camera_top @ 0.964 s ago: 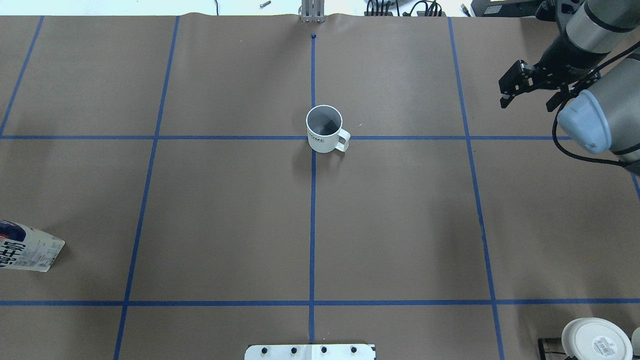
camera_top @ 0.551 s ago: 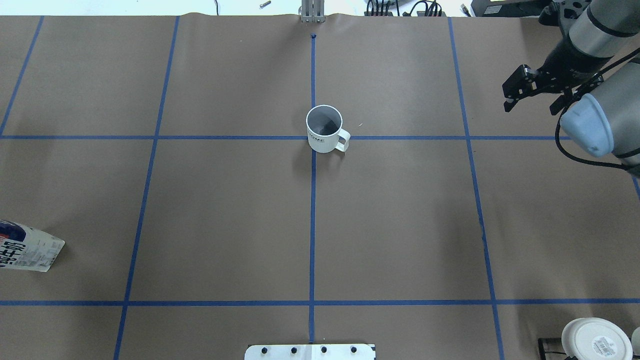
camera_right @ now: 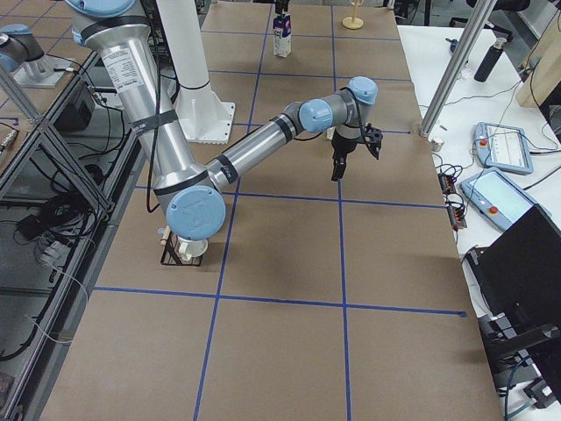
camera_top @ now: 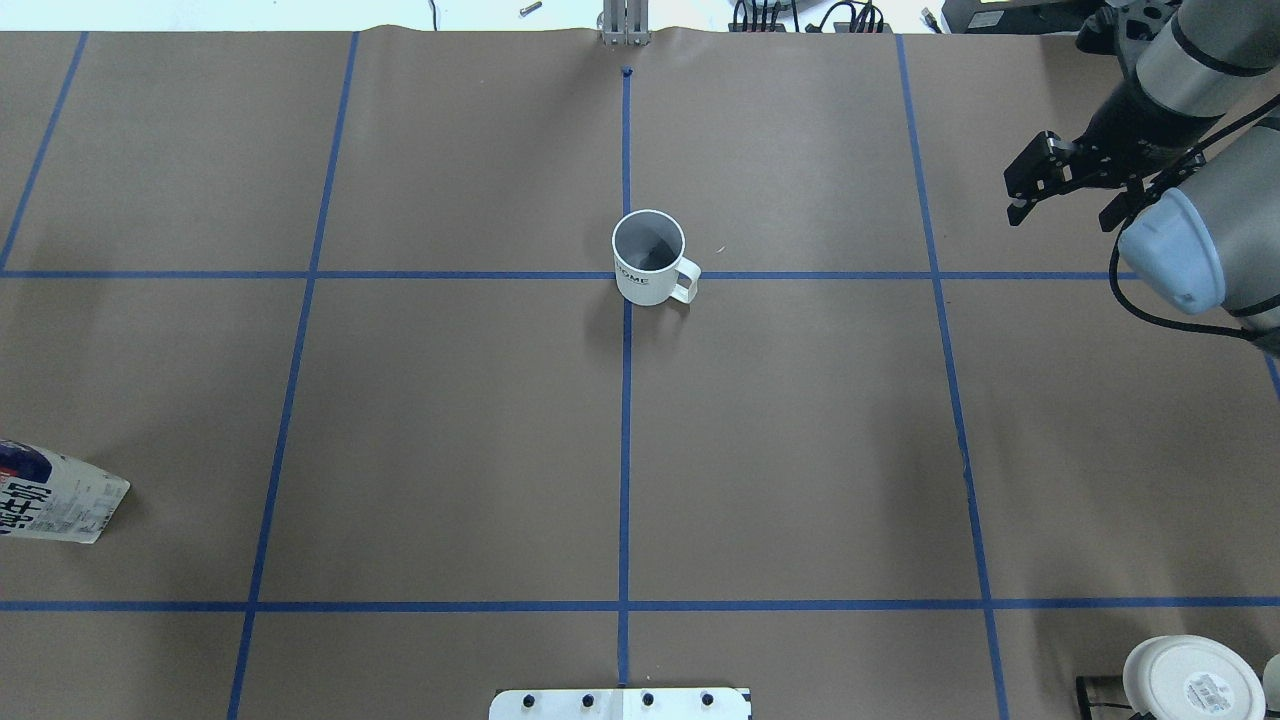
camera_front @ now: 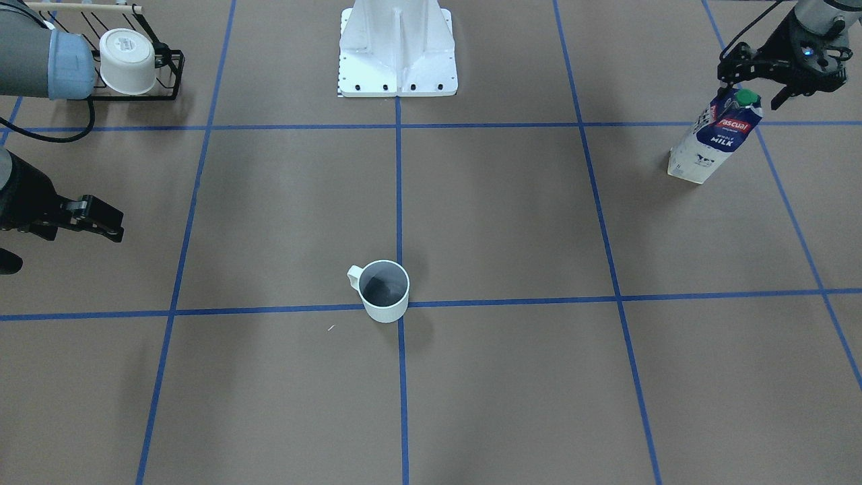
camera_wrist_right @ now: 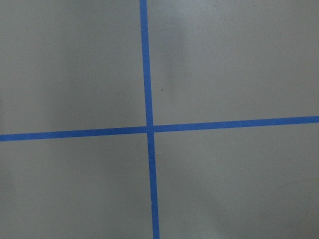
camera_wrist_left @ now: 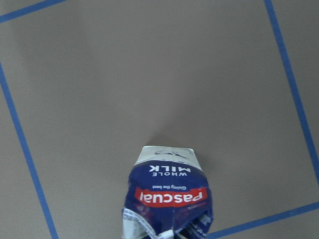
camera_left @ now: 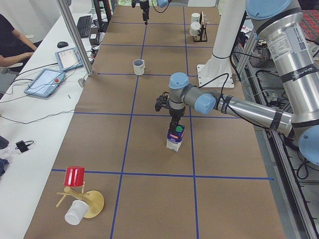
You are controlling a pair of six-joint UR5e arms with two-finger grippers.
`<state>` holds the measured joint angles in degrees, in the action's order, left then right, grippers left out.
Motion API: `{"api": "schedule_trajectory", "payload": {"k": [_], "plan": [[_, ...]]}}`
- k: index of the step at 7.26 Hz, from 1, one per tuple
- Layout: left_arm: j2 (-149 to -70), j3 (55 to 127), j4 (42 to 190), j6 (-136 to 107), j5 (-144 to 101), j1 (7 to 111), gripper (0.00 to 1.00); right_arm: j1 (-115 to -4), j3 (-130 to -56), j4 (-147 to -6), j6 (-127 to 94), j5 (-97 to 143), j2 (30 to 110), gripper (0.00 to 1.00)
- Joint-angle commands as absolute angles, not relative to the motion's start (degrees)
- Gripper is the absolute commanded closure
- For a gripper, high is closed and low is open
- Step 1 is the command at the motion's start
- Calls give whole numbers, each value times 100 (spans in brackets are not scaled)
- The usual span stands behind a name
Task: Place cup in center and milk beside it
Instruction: 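Grasp the Pascual milk carton with the left gripper and lift it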
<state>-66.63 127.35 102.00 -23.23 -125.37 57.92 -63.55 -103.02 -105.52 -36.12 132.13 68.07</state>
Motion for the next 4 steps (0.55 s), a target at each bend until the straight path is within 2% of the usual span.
{"api": "schedule_trajectory", "payload": {"k": [1, 4], "plan": [[-6662, 12657, 10204, -2320, -12524, 5748, 2, -6346, -10292, -10556, -3612, 13210, 6803, 0], [-6697, 12533, 10213, -2320, -12524, 5678, 2, -6337, -10274, -10547, -3612, 13219, 6803, 0]]}}
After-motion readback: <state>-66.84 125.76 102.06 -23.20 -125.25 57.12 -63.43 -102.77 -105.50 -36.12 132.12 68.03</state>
